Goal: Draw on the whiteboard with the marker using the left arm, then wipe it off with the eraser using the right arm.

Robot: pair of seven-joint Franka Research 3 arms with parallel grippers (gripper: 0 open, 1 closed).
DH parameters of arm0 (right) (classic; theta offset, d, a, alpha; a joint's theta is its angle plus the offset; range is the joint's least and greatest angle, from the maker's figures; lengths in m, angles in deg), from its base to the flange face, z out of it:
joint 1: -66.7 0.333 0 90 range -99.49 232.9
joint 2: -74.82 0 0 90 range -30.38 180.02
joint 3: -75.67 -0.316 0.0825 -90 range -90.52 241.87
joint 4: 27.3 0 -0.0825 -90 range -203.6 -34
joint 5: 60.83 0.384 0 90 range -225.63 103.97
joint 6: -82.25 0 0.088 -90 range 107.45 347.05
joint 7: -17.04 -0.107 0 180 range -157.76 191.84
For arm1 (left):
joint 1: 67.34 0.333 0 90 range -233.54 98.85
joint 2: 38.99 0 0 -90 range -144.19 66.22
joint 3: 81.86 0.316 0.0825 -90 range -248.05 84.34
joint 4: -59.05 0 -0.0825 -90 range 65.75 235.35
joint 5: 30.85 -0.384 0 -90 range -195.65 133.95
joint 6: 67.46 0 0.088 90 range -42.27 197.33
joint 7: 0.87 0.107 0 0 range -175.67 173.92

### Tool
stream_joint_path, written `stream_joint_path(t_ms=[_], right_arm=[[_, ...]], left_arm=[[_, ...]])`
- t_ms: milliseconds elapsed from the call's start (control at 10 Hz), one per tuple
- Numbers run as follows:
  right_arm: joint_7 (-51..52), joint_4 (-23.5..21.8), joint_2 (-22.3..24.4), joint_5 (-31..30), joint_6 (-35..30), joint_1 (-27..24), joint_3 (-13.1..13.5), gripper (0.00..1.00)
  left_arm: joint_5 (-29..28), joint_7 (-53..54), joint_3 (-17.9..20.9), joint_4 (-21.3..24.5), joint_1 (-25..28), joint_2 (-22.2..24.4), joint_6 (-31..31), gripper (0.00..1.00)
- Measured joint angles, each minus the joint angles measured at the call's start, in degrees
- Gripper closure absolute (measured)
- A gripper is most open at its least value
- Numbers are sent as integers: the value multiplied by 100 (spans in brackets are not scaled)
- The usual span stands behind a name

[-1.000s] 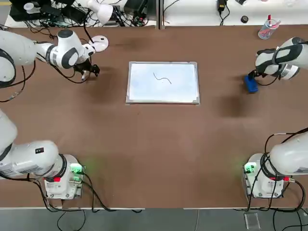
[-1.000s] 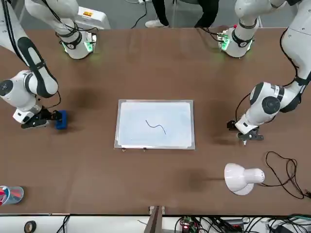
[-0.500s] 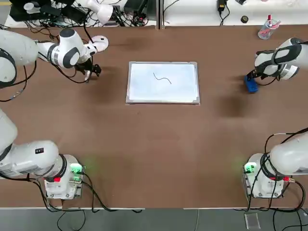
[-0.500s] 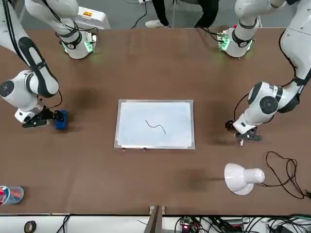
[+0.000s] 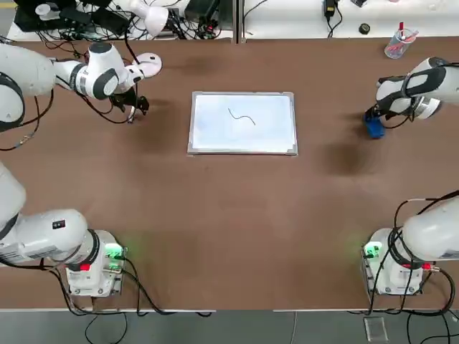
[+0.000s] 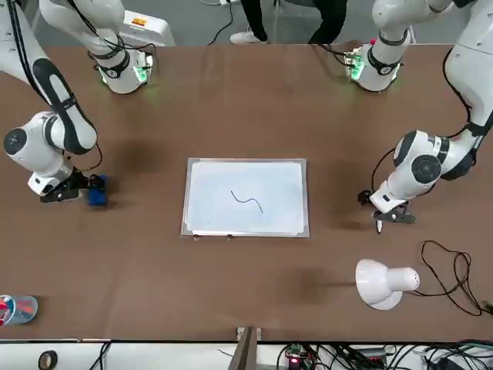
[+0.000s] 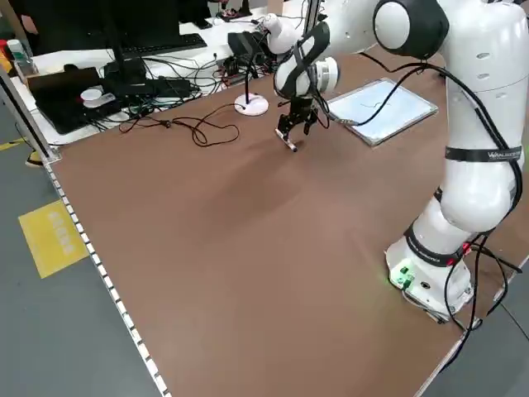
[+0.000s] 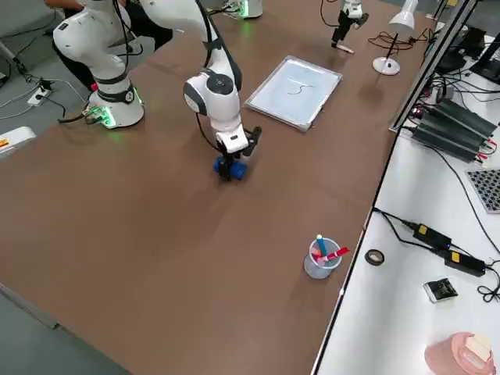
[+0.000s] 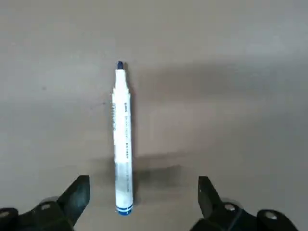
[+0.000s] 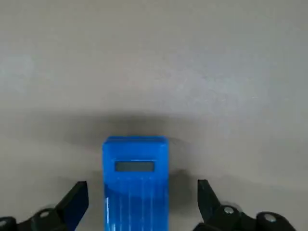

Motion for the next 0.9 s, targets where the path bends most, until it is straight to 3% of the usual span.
stream_joint_path(t_ms=[200, 900], right_arm=[[-4, -39, 0, 0, 76, 21, 0, 0], [-4, -62, -14, 0, 337, 20, 6, 4]], left_arm=[[0, 0, -27, -292, 5, 110, -335, 0], [91, 0, -353, -1850, 17, 1155, -2565, 0]])
